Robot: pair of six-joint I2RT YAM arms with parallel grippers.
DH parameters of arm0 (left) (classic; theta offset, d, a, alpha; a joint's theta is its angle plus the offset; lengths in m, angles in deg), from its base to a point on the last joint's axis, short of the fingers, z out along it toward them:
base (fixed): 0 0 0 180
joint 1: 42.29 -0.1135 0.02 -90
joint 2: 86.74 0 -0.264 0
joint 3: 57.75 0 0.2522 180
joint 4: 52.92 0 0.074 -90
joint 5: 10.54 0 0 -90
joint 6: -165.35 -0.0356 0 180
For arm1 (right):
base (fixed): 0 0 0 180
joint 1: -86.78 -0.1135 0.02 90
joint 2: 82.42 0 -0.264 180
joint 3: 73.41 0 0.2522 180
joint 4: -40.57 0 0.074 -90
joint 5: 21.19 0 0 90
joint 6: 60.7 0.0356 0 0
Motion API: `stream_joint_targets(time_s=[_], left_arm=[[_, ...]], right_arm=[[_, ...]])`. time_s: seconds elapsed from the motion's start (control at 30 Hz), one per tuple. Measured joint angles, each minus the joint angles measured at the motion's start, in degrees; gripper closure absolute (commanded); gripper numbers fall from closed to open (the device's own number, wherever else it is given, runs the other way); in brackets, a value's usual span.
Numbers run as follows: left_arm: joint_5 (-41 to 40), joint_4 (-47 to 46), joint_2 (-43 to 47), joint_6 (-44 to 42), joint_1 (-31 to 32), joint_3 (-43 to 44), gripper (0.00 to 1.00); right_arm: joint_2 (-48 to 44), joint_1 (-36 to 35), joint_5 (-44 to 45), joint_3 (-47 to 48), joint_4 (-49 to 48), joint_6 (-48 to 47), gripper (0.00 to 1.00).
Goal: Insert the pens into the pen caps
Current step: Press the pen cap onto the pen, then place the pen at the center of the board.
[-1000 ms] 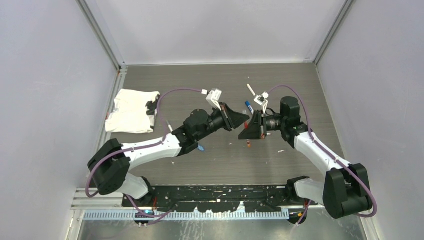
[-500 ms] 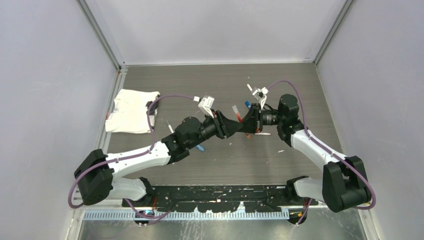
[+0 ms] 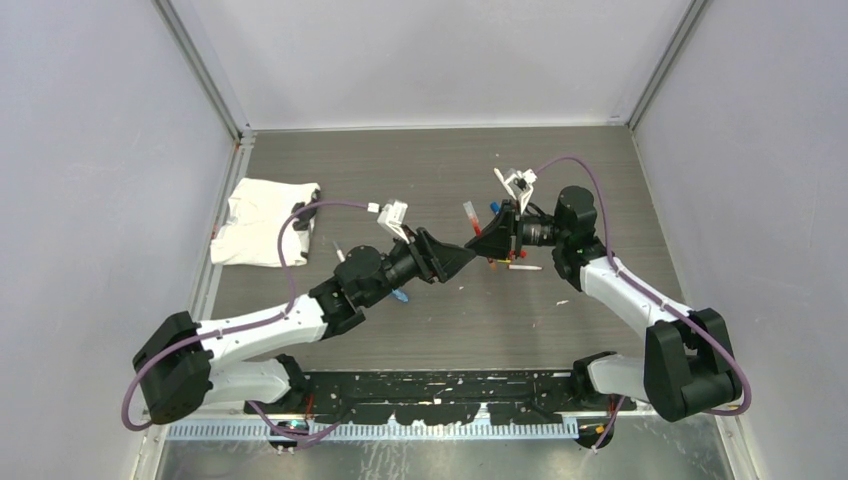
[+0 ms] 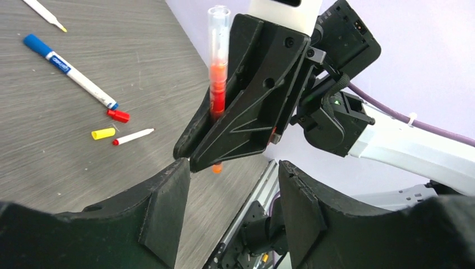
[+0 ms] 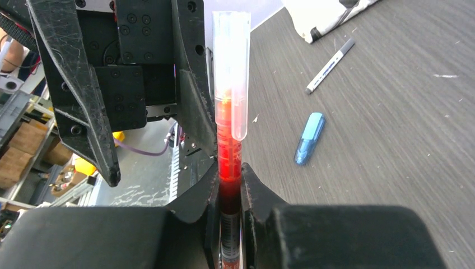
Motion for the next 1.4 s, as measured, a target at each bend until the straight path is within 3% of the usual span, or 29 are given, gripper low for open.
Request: stream_joint_targets(time_s=[0.23,0.57,0.7,0.77,0.83,0.9,1.07,1.2,1.4], left_arm=[[-0.42,2.60,0.55,-0.17,-2.45,1.16,0.41],[2.91,1.03,-7.98,-0.02,-4.94,8.26,0.52],[4.11,0.92,-10.03,0.13,-6.10,9.84,0.76],[4.74,0.55,-10.51,0.42,-6.60,9.97,0.93],[5.66,0.24,-10.80,0.46,-6.93,10.38,0.99],[6.34,0.11,-11.06,0.13,-7.26,10.49,0.99],[7.74,-0.24,-11.32,0.39,-8.17,10.51,0.99],[7.91,-0.66,-9.97,1.49,-10.78,8.37,0.99],[8.57,7.19,-0.87,1.68,-19.58,0.59,0.99]], right_arm=[[0.35,-0.28,0.83,0.92,-1.66,0.07,0.99],[1.36,-1.14,0.74,0.94,-1.70,0.07,0.99],[1.36,-1.14,0.61,0.94,-1.73,0.07,0.98],[1.36,-1.14,0.63,0.94,-1.70,0.07,0.96],[1.49,-1.11,0.85,0.94,-1.66,0.20,0.94],[1.49,-1.09,1.05,1.03,-1.68,0.48,0.89],[1.60,-1.14,1.05,1.20,-1.53,0.55,0.52],[1.57,-1.20,0.70,3.19,3.54,-3.89,0.35],[1.55,-1.25,2.40,11.54,29.38,-26.03,0.31]])
